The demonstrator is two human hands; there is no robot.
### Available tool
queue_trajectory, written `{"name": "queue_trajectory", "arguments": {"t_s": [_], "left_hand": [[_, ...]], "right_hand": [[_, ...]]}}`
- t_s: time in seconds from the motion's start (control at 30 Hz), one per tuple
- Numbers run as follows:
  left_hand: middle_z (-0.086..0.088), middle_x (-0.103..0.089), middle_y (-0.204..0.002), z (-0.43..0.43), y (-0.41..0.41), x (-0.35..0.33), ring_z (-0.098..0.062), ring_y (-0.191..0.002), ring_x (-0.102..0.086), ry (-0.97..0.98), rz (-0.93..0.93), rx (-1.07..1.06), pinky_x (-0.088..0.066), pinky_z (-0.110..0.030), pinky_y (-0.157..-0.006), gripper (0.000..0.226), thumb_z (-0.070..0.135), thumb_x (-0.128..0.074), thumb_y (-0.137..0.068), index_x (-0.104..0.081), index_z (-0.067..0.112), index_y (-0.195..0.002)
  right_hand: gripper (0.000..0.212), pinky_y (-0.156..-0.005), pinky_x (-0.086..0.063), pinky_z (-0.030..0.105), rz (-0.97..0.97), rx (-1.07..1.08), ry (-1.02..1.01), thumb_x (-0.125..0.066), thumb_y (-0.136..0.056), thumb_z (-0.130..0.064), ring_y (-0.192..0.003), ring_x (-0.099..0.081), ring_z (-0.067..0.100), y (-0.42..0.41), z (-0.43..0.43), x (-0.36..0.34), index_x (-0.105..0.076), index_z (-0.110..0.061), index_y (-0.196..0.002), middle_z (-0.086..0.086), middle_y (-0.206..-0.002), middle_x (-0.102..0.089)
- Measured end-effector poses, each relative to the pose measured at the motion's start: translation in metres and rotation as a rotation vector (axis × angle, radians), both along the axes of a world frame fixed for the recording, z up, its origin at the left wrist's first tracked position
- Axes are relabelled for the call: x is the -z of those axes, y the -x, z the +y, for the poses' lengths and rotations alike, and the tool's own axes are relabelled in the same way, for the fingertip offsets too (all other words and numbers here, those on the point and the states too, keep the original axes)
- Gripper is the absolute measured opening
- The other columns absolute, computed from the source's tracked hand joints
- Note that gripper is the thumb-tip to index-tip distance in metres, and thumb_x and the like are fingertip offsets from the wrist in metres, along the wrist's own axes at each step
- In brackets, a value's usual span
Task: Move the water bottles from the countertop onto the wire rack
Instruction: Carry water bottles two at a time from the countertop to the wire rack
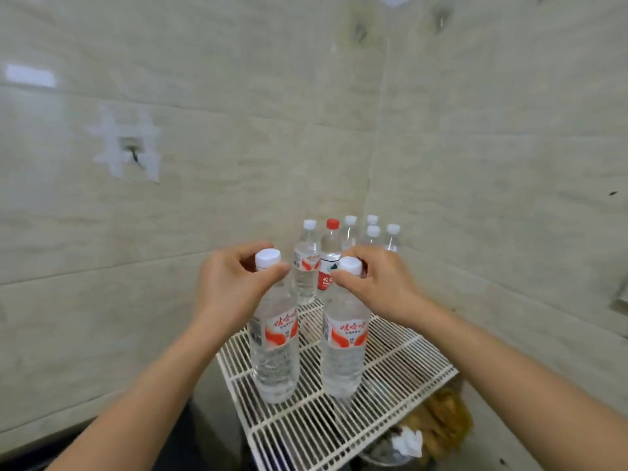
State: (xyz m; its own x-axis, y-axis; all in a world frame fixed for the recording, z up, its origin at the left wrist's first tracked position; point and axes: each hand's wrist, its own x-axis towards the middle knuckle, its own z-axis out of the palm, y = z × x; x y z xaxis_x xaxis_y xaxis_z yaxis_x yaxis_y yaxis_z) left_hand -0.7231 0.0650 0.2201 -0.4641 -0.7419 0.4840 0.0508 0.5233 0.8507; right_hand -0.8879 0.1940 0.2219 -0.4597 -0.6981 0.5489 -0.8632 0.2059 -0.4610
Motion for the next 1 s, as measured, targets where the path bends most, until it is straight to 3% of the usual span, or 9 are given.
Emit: {"name": "queue_trajectory", "arguments": {"t_s": [0.07,0.17,0.37,0.47,0.57,0.7,0.8,1.0], "left_hand": [[0.009,-0.066,-0.059,-0.012,0.032,0.001,-0.008,-0.063,-0.059,0.013,-0.028,0.001,-0.054,-0.034,-0.070,0.035,0.026,-0.080,-0.069,-0.062,0.050,-0.051],[0.010,-0.063,-0.057,-0.030,0.078,0.004,-0.013,-0.066,-0.059,0.008,-0.067,-0.021,-0.055,-0.039,-0.072,0.033,0.024,-0.079,-0.071,-0.059,0.039,-0.049],[-0.002,-0.071,-0.070,-0.050,0.149,0.011,-0.022,-0.072,-0.066,0.034,-0.106,-0.071,-0.055,-0.045,-0.072,0.026,0.024,-0.076,-0.072,-0.059,0.038,-0.058],[-0.013,-0.072,-0.076,-0.057,0.172,0.019,-0.030,-0.075,-0.068,0.039,-0.124,-0.091,-0.056,-0.050,-0.071,0.009,0.026,-0.075,-0.072,-0.069,0.020,-0.069],[-0.012,-0.072,-0.076,-0.061,0.190,0.024,-0.026,-0.074,-0.069,0.034,-0.149,-0.095,-0.056,-0.049,-0.069,0.015,0.028,-0.074,-0.074,-0.071,0.015,-0.080],[-0.014,-0.071,-0.075,-0.065,0.210,0.030,-0.029,-0.072,-0.068,0.071,-0.180,-0.106,-0.055,-0.050,-0.067,0.022,0.033,-0.073,-0.070,-0.069,0.014,-0.079],[-0.013,-0.068,-0.067,-0.068,0.220,0.031,-0.017,-0.057,-0.055,0.091,-0.219,-0.127,-0.050,-0.043,-0.062,0.018,0.029,-0.075,-0.071,-0.070,0.013,-0.076],[-0.013,-0.070,-0.074,-0.073,0.232,0.033,-0.019,-0.063,-0.058,0.084,-0.249,-0.124,-0.051,-0.042,-0.066,0.015,0.027,-0.076,-0.072,-0.072,0.016,-0.081]], "right_hand": [[0.029,-0.055,-0.037,0.032,0.012,0.005,-0.022,-0.066,-0.082,-0.033,-0.056,-0.044,0.012,0.032,-0.009,0.002,-0.059,-0.008,-0.070,0.000,-0.061,-0.054],[0.030,-0.054,-0.037,0.033,0.004,0.019,-0.064,-0.064,-0.084,-0.034,-0.057,-0.045,0.013,0.073,-0.024,0.005,-0.056,-0.007,-0.071,-0.002,-0.061,-0.050],[0.036,-0.053,-0.038,0.036,0.042,0.032,-0.148,-0.060,-0.083,-0.038,-0.057,-0.047,0.018,0.141,-0.059,0.009,-0.045,-0.013,-0.062,0.002,-0.060,-0.049],[0.038,-0.054,-0.040,0.036,0.043,0.027,-0.175,-0.059,-0.084,-0.041,-0.059,-0.052,0.019,0.164,-0.072,0.008,-0.045,-0.015,-0.060,0.004,-0.062,-0.052],[0.036,-0.054,-0.042,0.036,0.086,-0.005,-0.200,-0.057,-0.085,-0.039,-0.061,-0.056,0.019,0.179,-0.083,0.006,-0.047,-0.015,-0.061,0.004,-0.065,-0.058],[0.037,-0.048,-0.030,0.030,0.141,-0.040,-0.259,-0.056,-0.086,-0.038,-0.052,-0.048,0.012,0.194,-0.096,0.003,-0.041,-0.020,-0.057,-0.004,-0.056,-0.048],[0.037,-0.051,-0.038,0.032,0.153,-0.066,-0.284,-0.054,-0.085,-0.042,-0.059,-0.054,0.019,0.204,-0.104,0.006,-0.042,-0.021,-0.057,-0.003,-0.060,-0.051],[0.036,-0.055,-0.040,0.033,0.167,-0.066,-0.345,-0.055,-0.089,-0.046,-0.068,-0.058,0.021,0.217,-0.115,0.008,-0.044,-0.025,-0.062,-0.001,-0.068,-0.055]]}}
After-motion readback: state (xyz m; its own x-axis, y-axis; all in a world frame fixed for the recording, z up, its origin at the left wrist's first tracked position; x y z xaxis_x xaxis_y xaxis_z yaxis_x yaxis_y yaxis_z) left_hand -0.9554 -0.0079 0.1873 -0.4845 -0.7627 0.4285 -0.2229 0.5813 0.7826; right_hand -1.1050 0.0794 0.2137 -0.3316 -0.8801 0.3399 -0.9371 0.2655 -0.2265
